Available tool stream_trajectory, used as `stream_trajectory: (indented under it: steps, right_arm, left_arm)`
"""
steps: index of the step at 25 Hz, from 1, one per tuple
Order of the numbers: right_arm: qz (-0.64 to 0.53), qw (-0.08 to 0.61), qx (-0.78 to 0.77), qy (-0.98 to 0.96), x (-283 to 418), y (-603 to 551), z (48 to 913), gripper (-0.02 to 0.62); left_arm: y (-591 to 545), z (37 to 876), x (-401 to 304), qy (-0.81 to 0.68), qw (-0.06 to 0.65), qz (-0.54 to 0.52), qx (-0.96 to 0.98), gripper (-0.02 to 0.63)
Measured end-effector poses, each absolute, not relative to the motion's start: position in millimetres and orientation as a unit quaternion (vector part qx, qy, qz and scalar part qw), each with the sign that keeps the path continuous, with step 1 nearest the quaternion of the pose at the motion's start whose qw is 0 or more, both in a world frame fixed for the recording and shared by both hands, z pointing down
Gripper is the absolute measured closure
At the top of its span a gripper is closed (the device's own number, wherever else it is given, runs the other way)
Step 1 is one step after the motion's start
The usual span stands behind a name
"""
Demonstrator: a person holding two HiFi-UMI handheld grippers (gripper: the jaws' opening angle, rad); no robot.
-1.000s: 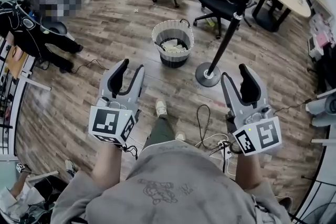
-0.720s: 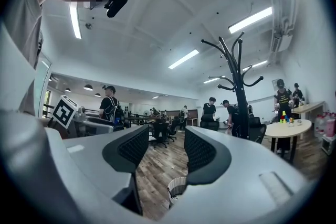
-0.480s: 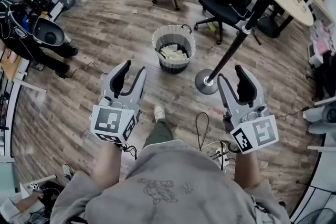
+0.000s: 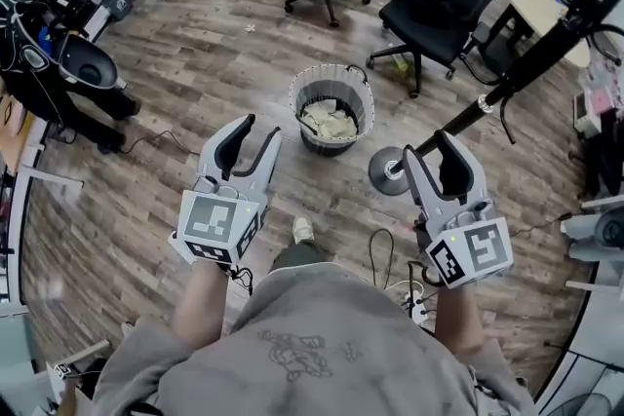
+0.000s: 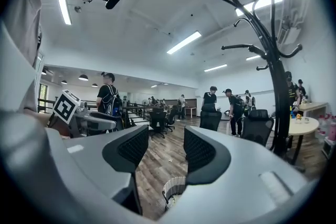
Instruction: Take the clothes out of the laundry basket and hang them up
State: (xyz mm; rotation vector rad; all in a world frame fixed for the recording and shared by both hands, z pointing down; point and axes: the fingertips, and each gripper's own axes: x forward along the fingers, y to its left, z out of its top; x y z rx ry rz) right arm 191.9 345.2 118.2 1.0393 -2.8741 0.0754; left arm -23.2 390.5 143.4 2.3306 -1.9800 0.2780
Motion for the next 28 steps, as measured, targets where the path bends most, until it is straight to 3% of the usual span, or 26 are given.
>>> stream_trajectory:
  steps: [11, 28]
  right_arm:
    - [0.029, 0.053, 0.340, -0.939, 110.7, 282.3, 117.2, 0.367]
    - [0.072, 0.116, 0.339, -0.931, 97.8, 193.8, 185.8, 0.368]
  left_arm:
    - [329.2, 147.0, -83.8, -0.622, 0.044, 0.086, 0.777, 0.446]
    - [263.0, 195.1, -114.0, -0.629, 0.087, 0.118, 0.763, 0.446]
